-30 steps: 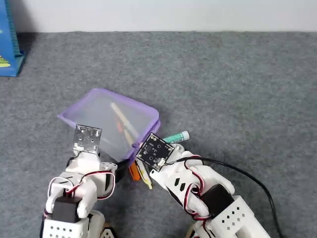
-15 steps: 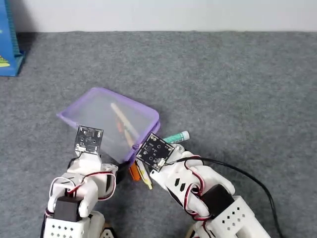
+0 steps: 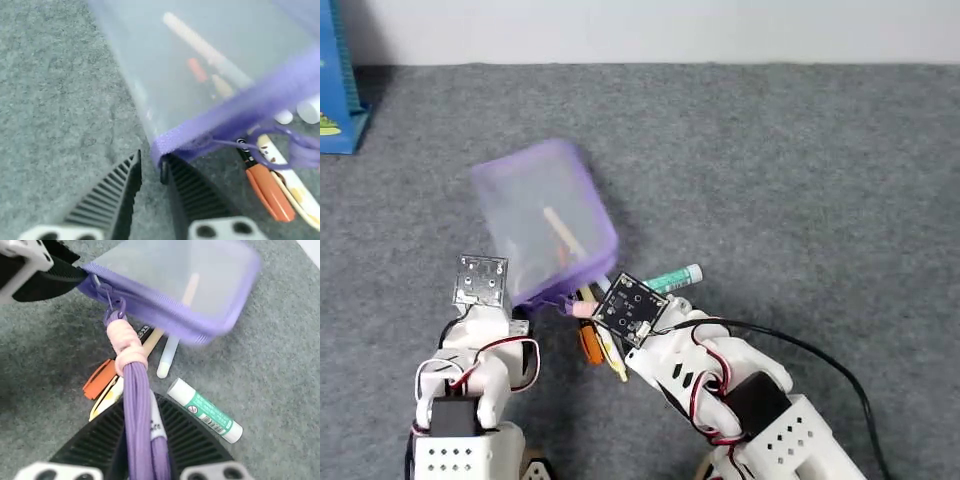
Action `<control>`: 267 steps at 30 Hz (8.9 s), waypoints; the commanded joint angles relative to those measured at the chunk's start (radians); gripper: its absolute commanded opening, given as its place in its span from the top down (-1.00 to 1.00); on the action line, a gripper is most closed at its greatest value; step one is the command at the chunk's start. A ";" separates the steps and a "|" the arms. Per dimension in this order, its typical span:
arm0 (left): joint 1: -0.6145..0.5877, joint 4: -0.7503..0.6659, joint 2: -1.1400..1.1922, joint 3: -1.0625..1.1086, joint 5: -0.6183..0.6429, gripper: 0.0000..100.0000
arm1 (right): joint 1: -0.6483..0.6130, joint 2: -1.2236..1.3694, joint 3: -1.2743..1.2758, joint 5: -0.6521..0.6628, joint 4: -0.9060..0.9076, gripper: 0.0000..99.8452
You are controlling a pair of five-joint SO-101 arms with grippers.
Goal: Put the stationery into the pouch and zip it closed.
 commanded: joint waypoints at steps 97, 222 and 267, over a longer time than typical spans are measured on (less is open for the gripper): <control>-0.028 -0.041 -0.003 -0.004 -0.005 0.97 | 0.538 0.685 -0.446 0.259 0.094 0.98; -0.252 0.331 0.005 -0.674 -0.025 0.98 | 0.289 0.782 -0.302 0.055 0.125 0.45; -0.250 0.327 0.005 -0.651 -0.025 0.98 | 0.177 0.220 -0.310 -0.043 0.404 0.98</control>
